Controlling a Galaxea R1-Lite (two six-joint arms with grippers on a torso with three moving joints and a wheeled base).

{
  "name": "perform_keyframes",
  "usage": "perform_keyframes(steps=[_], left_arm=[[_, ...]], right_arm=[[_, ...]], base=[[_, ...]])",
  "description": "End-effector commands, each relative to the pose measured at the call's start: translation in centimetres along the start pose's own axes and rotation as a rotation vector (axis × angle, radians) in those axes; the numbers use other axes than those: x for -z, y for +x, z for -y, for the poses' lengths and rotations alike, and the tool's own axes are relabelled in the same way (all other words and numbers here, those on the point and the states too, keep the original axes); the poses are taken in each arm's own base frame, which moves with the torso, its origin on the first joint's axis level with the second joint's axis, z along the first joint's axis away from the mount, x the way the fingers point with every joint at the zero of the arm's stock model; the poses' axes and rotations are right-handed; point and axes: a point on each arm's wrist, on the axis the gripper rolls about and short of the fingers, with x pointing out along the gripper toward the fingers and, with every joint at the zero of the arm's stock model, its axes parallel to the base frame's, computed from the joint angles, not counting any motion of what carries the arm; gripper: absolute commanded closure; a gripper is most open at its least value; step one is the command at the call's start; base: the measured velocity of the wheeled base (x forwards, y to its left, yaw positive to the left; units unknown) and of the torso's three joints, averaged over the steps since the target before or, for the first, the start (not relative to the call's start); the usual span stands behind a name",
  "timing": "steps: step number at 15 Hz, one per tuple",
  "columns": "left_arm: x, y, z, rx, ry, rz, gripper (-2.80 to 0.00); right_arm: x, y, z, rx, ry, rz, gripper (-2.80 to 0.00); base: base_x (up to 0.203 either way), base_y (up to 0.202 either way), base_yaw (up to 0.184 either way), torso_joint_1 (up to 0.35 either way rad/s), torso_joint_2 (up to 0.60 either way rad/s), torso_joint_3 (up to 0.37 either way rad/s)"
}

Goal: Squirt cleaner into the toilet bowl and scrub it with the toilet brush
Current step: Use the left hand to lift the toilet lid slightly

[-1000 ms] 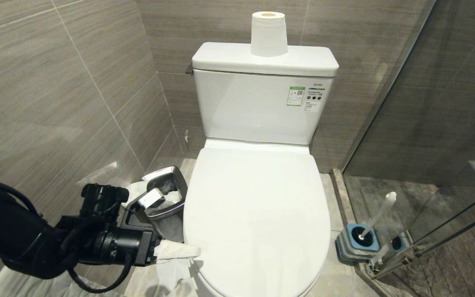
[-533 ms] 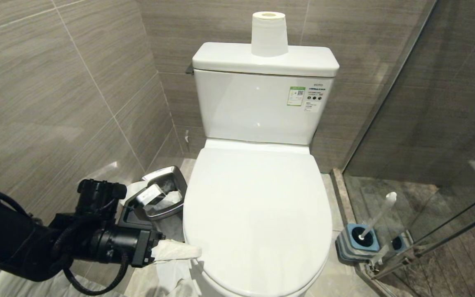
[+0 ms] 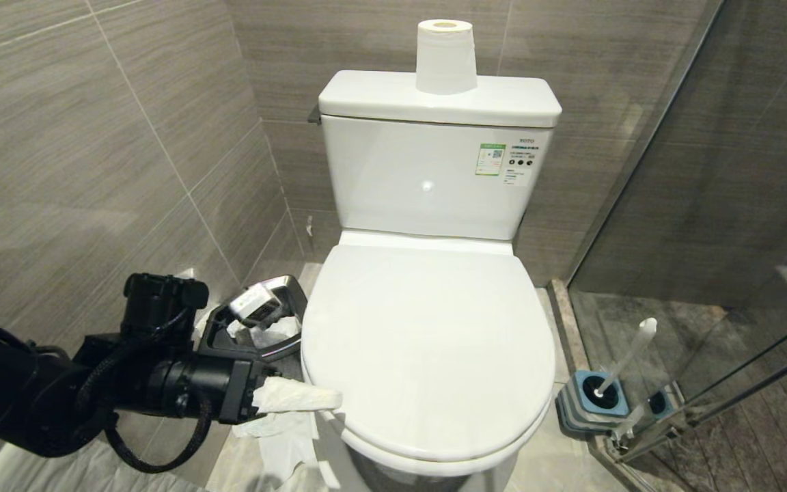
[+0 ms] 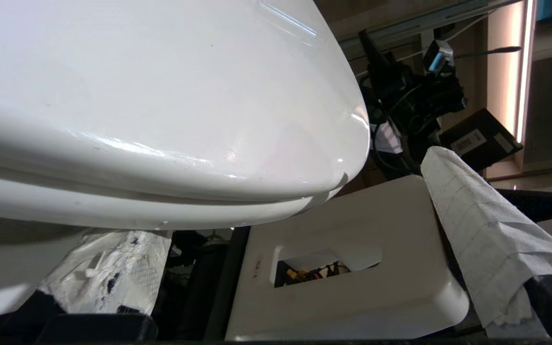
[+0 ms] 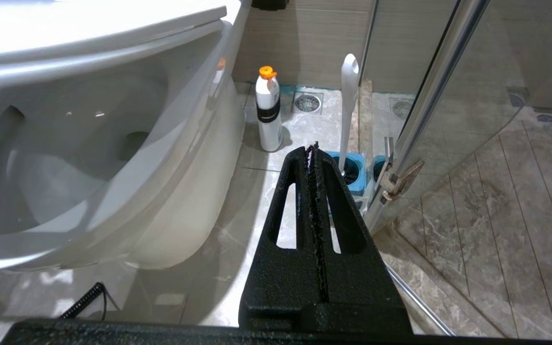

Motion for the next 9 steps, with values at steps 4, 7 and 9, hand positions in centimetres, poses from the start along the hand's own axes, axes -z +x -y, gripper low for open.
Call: perform_keyframes(steps=[4, 7, 9], left_arm=[[-1.49, -0.08, 1.29, 0.013, 0.054, 0.018, -2.8], [-1.65, 0.11, 1.67, 0.02, 0.068, 0.015, -2.8], [-1.56, 0.2, 1.73, 0.023, 0.068, 0.011, -2.8]], right_arm=[[-0.02, 0.0, 0.0, 0.0, 0.001, 0.0, 0.0], [0.01, 0.01, 0.0, 0.0, 0.001, -0.001, 0.0], [-0.01, 0.0, 0.0, 0.0, 0.001, 0.0, 0.0]], base=[[0.0, 0.0, 0.0, 0.0, 0.0, 0.0], [0.0, 0.0, 0.0, 0.0, 0.0, 0.0], [0.0, 0.0, 0.0, 0.0, 0.0, 0.0]])
